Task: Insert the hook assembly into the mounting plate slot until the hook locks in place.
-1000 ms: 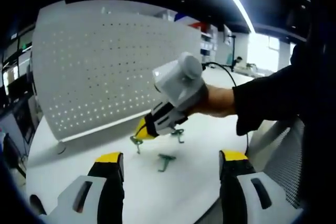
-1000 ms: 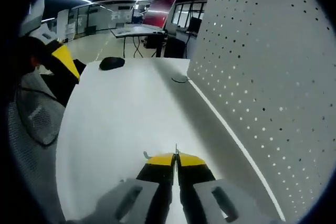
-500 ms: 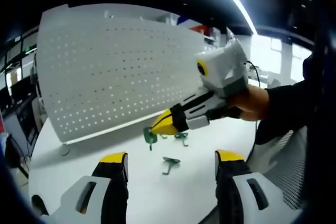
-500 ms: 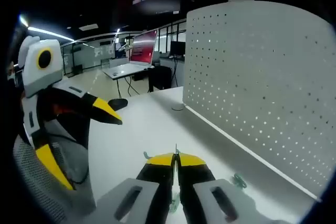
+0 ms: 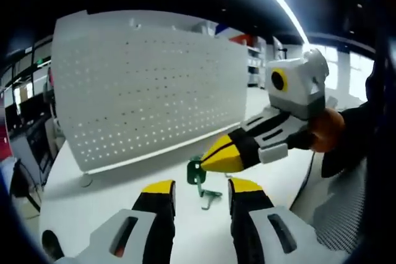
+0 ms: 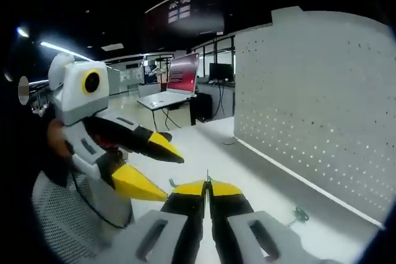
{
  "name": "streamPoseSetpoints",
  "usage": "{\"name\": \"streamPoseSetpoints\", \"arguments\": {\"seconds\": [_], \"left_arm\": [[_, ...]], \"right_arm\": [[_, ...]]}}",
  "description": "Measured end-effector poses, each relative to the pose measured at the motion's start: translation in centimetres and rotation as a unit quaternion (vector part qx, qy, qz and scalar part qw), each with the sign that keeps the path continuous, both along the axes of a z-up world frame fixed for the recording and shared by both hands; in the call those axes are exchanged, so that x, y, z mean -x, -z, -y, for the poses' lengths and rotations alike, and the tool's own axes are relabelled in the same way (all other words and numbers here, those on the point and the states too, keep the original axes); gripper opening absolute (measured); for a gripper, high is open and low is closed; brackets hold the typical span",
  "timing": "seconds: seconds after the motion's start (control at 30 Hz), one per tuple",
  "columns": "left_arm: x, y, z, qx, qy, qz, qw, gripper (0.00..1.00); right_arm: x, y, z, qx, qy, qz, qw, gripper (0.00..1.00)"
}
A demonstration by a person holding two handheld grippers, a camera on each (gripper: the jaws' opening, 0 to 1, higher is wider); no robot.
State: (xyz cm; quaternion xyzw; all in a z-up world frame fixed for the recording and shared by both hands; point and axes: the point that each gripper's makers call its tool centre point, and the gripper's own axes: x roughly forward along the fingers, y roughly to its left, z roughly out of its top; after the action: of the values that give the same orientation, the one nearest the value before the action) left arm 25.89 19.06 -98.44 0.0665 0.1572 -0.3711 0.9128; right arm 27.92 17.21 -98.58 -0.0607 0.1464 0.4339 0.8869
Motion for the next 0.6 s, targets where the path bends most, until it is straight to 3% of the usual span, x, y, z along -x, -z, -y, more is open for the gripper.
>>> {"name": "streamPoseSetpoints", "arguments": {"seconds": [0.1,0.17,0.6], "left_arm": [[-0.1,-0.3,-0.2,-0.001,-0.002,0.011,0.9999,0.14],[-0.1,-0.6,-0.3,-0.002,-0.003,0.02,0.9998,0.11],[-0.2,-1.0,-0.4,-0.033,0.002,0.055,0.998,0.1]], "right_arm": [[0.1,-0.4,-0.3,-0.021,-0.004,-0.008,0.9997,0.0],[0.4,-0.7,-0.7,-0.046,-0.006,-0.021,0.9987,0.0],[1.1,-1.4,-1.4,-0.109,-0.016,-0.07,0.9915,0.0]]}}
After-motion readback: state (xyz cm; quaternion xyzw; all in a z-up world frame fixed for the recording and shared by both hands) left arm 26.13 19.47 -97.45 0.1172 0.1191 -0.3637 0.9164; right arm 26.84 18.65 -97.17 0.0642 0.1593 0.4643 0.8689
